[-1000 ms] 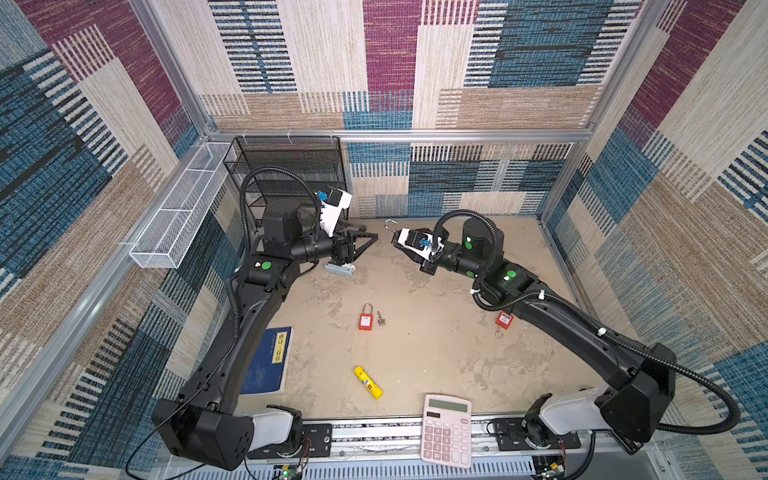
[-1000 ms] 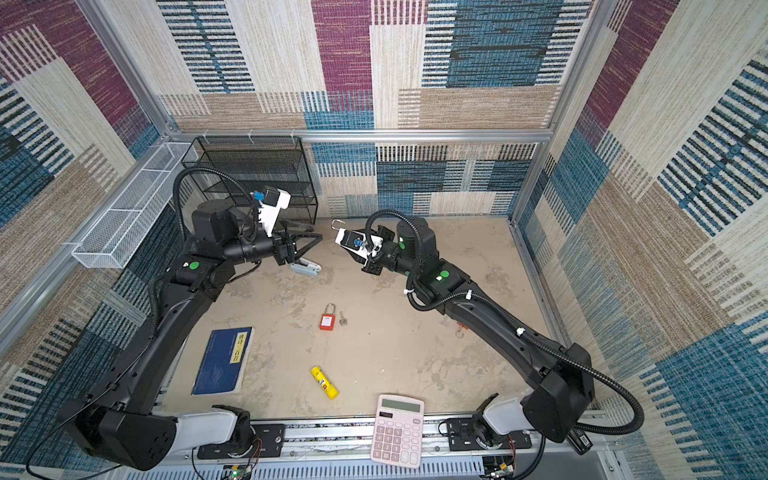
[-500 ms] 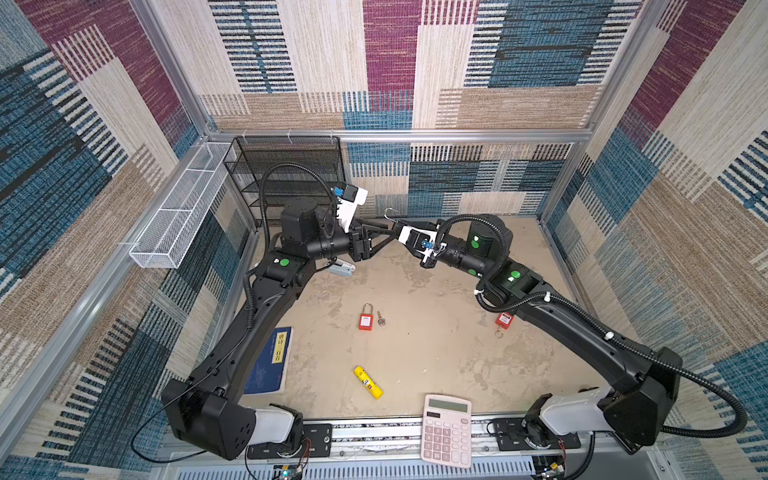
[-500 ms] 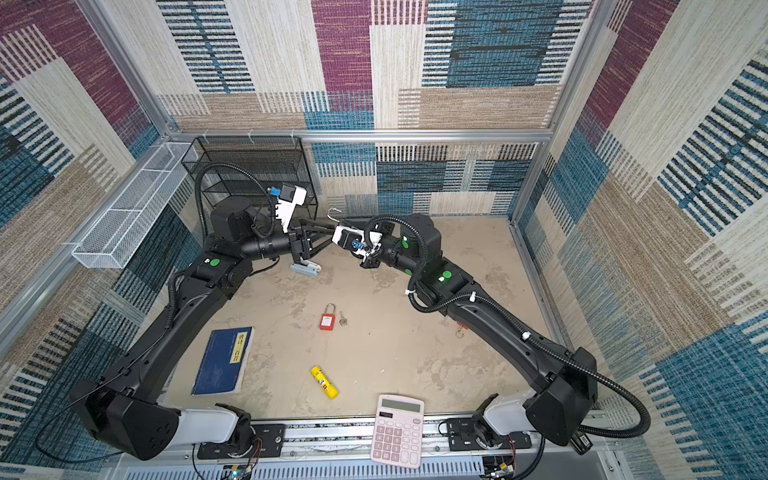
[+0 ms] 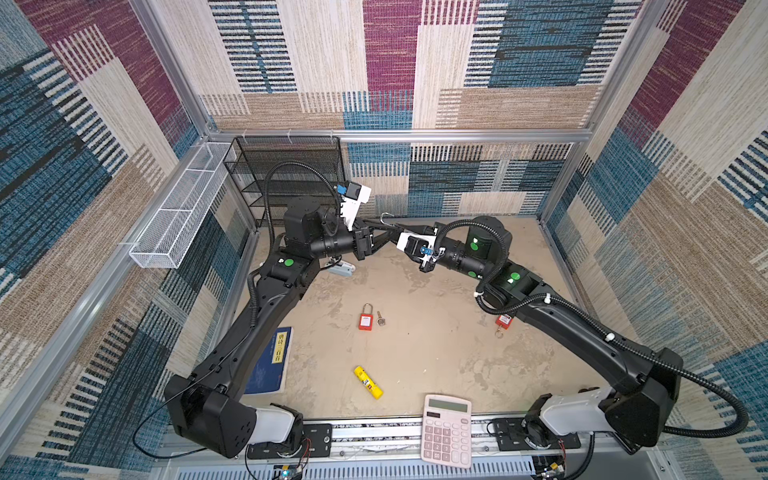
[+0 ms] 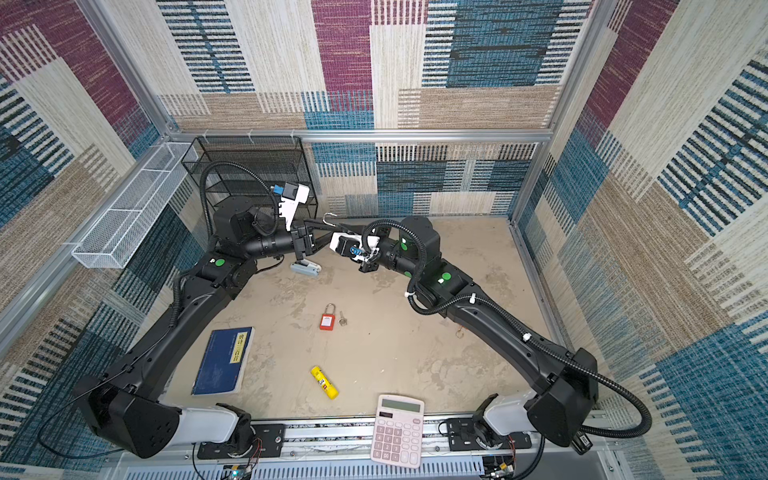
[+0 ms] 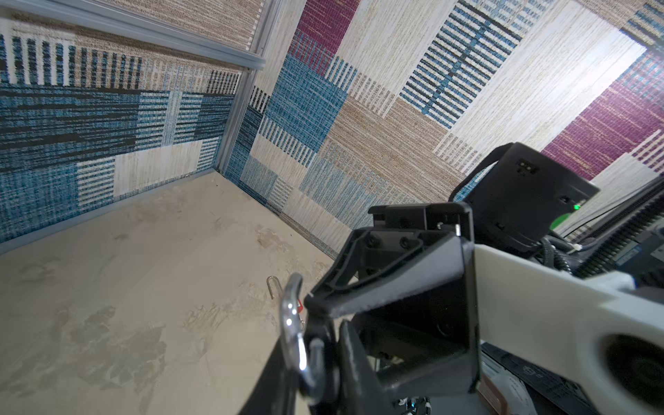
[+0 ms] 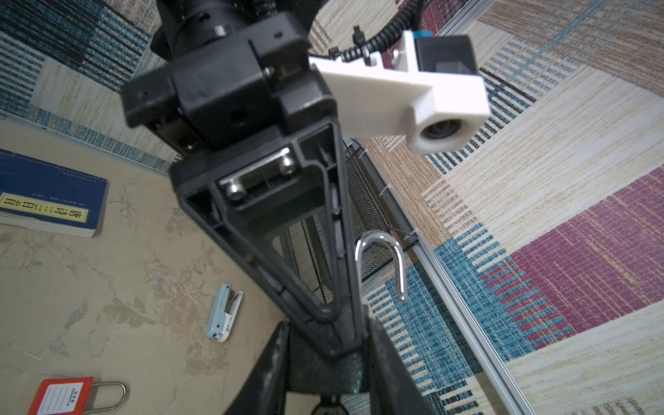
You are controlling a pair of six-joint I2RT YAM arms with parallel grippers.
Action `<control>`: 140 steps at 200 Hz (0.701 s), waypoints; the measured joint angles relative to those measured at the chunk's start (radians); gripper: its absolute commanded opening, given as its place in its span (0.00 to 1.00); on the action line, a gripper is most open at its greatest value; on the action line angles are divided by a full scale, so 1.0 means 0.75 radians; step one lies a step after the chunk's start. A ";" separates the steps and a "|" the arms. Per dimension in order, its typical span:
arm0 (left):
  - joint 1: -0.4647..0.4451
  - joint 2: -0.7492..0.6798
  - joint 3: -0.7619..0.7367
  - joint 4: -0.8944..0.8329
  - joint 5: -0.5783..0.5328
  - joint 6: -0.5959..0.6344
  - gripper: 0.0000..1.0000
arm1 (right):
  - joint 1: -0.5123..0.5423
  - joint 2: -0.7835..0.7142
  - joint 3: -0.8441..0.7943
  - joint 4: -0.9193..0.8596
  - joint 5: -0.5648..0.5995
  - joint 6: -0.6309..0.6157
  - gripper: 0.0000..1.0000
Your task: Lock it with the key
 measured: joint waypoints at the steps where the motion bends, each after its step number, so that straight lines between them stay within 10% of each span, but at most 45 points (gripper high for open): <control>1: 0.000 0.000 0.000 0.000 0.001 -0.001 0.05 | 0.000 0.001 0.000 0.000 0.001 -0.002 0.23; 42: 0.002 -0.002 0.003 -0.005 -0.006 -0.005 0.00 | 0.001 0.006 0.000 0.005 0.009 -0.011 0.36; 73: 0.001 -0.004 0.002 -0.002 -0.019 -0.004 0.00 | 0.004 0.000 -0.003 0.010 -0.001 -0.003 0.68; 140: 0.008 0.010 0.007 0.081 -0.037 -0.022 0.00 | -0.262 -0.097 0.027 -0.013 -0.229 0.367 0.71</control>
